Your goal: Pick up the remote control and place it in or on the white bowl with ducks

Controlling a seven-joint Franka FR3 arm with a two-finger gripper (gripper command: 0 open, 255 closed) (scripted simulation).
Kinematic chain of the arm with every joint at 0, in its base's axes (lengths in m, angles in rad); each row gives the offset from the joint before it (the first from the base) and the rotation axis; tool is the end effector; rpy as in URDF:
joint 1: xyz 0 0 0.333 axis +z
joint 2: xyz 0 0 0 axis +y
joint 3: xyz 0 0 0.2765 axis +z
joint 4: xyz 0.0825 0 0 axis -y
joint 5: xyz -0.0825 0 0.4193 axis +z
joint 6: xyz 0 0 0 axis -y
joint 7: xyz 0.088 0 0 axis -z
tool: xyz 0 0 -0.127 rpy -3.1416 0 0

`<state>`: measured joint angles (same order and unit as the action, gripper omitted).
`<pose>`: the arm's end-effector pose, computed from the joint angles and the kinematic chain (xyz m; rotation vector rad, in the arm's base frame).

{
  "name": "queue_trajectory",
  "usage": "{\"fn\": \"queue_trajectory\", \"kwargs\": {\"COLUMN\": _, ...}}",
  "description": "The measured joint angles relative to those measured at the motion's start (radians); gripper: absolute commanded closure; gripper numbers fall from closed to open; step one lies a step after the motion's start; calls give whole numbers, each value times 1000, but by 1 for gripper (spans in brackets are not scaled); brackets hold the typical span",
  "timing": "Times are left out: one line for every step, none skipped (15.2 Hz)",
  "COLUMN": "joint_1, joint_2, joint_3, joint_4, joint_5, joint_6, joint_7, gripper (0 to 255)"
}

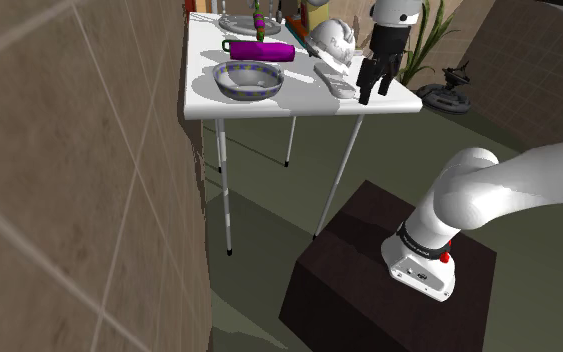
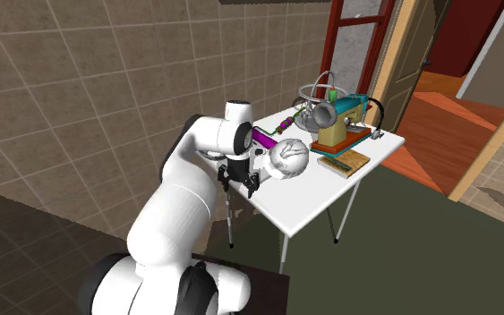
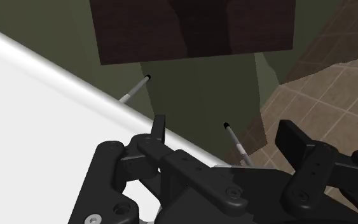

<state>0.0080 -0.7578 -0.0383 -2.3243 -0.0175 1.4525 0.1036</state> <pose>0.3617 -0.0150 0.5384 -3.1265 0.1925 0.1797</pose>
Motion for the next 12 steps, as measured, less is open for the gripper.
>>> {"fn": "queue_trajectory", "kwargs": {"joint_1": 0, "joint_2": 0, "joint_3": 0, "joint_4": 0, "joint_5": 0, "joint_6": 0, "joint_7": 0, "gripper": 0}}
{"fn": "queue_trajectory", "kwargs": {"joint_1": -6, "joint_2": 16, "joint_3": 2, "joint_4": 10, "joint_5": 2, "joint_6": 10, "joint_7": 16, "gripper": 0}}
{"fn": "queue_trajectory", "kwargs": {"joint_1": -15, "joint_2": 42, "joint_3": 5, "joint_4": 29, "joint_5": 5, "joint_6": 24, "joint_7": 39, "gripper": 0}}
{"fn": "queue_trajectory", "kwargs": {"joint_1": -27, "joint_2": 69, "joint_3": 6, "joint_4": 50, "joint_5": 5, "joint_6": 36, "joint_7": 65, "gripper": 0}}
{"fn": "queue_trajectory", "kwargs": {"joint_1": -38, "joint_2": 100, "joint_3": 10, "joint_4": 73, "joint_5": 9, "joint_6": 52, "joint_7": 97, "gripper": 0}}
{"fn": "queue_trajectory", "kwargs": {"joint_1": -50, "joint_2": 134, "joint_3": 12, "joint_4": 100, "joint_5": 10, "joint_6": 69, "joint_7": 127, "gripper": 0}}
{"fn": "queue_trajectory", "kwargs": {"joint_1": -62, "joint_2": 162, "joint_3": 13, "joint_4": 119, "joint_5": 11, "joint_6": 86, "joint_7": 158, "gripper": 0}}
{"fn": "queue_trajectory", "kwargs": {"joint_1": -75, "joint_2": 192, "joint_3": 14, "joint_4": 146, "joint_5": 11, "joint_6": 98, "joint_7": 189, "gripper": 0}}
{"fn": "queue_trajectory", "kwargs": {"joint_1": -87, "joint_2": 221, "joint_3": 14, "joint_4": 170, "joint_5": 11, "joint_6": 112, "joint_7": 220, "gripper": 0}}
{"fn": "queue_trajectory", "kwargs": {"joint_1": -100, "joint_2": 252, "joint_3": 13, "joint_4": 193, "joint_5": 10, "joint_6": 128, "joint_7": 248, "gripper": 0}}
{"fn": "queue_trajectory", "kwargs": {"joint_1": -110, "joint_2": 291, "joint_3": 15, "joint_4": 231, "joint_5": 11, "joint_6": 139, "joint_7": 282, "gripper": 0}}
{"fn": "queue_trajectory", "kwargs": {"joint_1": -121, "joint_2": 328, "joint_3": 15, "joint_4": 269, "joint_5": 10, "joint_6": 146, "joint_7": 314, "gripper": 0}}
